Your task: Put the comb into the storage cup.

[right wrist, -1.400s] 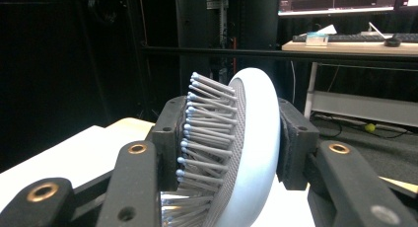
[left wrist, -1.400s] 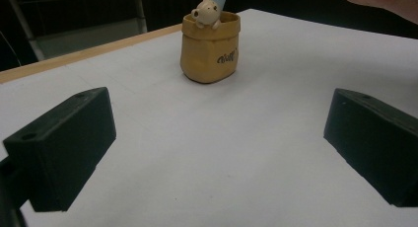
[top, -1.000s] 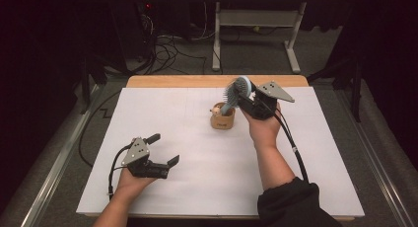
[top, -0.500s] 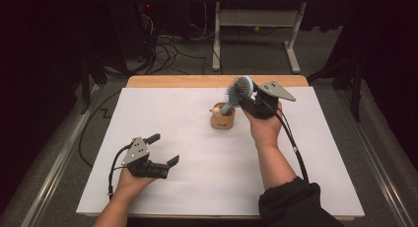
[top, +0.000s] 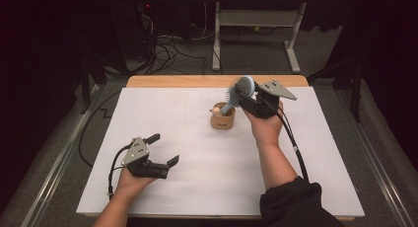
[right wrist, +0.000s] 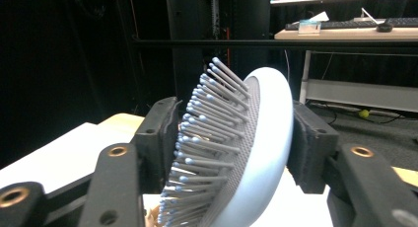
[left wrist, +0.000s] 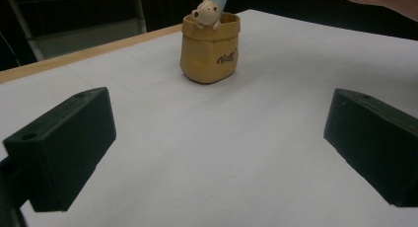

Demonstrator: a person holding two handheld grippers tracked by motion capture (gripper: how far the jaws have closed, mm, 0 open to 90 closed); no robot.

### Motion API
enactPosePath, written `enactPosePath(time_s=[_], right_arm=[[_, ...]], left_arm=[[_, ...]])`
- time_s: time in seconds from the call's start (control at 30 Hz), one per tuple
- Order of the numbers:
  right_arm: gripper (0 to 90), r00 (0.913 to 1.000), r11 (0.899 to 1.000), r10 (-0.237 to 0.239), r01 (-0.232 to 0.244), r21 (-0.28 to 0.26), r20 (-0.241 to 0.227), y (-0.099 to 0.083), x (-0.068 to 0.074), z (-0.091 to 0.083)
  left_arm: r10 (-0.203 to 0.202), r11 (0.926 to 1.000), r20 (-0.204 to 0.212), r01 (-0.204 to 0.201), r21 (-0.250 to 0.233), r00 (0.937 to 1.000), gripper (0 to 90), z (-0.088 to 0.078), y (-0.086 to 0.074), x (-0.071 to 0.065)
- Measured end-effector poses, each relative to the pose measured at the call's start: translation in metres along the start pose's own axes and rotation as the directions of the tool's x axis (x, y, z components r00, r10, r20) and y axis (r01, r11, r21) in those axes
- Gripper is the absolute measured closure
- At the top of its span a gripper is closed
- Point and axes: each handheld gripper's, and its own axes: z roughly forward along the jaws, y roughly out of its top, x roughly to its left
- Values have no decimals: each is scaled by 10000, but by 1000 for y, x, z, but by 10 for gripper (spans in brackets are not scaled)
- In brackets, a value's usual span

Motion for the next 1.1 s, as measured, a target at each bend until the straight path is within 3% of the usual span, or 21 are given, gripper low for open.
enactPosePath(time_s=[0.17, 0.37, 1.1], right_arm=[[383, 10000, 10000, 29, -28, -74, 34, 2, -1, -1], [378, 9997, 9997, -58, 52, 238, 231, -2, -1, 0], [279, 9998, 9994, -150, 146, 299, 136, -5, 1, -3]], left_arm=[[12, 10000, 48, -13, 18, 10000, 0, 1, 0, -1], [44, 10000, 85, -44, 36, 10000, 0, 1, 0, -1], [82, 9999, 128, -83, 78, 9999, 0, 1, 0, -1]])
